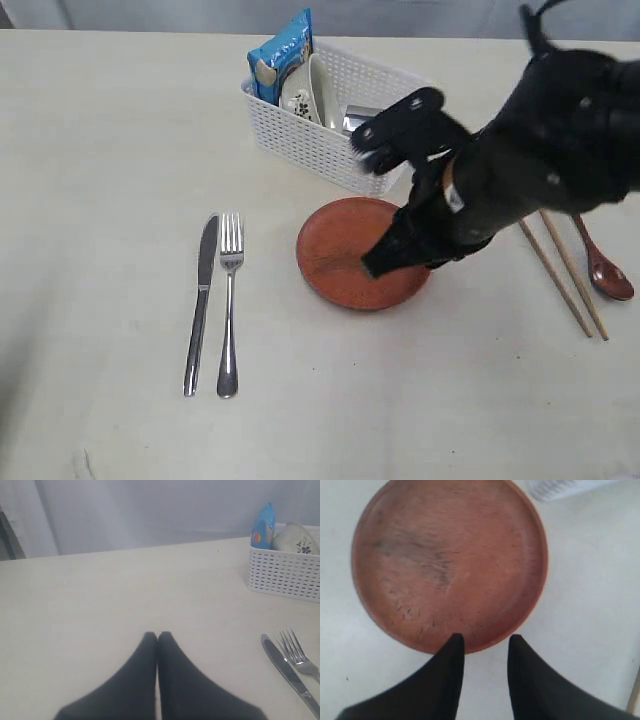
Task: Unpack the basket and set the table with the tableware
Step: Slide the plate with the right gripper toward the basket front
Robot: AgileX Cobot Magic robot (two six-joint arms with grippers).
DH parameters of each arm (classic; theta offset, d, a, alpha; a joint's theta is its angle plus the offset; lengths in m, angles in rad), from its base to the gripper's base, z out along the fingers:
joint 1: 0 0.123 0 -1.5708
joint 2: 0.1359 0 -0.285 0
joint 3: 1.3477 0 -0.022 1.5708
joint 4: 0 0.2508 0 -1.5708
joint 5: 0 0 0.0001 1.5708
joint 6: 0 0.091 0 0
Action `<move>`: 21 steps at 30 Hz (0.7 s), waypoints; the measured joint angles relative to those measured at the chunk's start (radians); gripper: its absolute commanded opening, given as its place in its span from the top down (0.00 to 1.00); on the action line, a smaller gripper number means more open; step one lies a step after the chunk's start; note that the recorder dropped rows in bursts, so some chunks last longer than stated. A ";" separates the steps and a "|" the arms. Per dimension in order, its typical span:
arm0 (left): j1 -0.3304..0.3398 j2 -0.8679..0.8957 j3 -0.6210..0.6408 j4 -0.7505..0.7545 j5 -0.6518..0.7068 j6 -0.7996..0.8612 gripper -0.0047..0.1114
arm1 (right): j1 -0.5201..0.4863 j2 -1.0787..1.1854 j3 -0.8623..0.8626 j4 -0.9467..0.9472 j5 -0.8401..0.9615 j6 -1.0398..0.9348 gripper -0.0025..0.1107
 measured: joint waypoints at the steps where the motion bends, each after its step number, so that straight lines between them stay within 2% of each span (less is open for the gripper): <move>1: 0.000 0.000 0.000 0.000 0.000 0.000 0.96 | -0.047 0.000 -0.011 0.069 0.005 -0.002 0.72; 4: 0.000 0.000 0.000 0.000 0.000 0.000 0.96 | -0.162 0.014 -0.027 0.283 0.003 -0.050 0.72; 9: 0.000 0.000 0.000 0.000 0.000 0.000 0.96 | -0.263 0.077 -0.031 0.521 0.003 -0.183 0.72; 21: 0.000 0.000 0.000 0.000 0.000 0.000 0.96 | -0.273 0.242 -0.031 0.574 -0.082 -0.200 0.72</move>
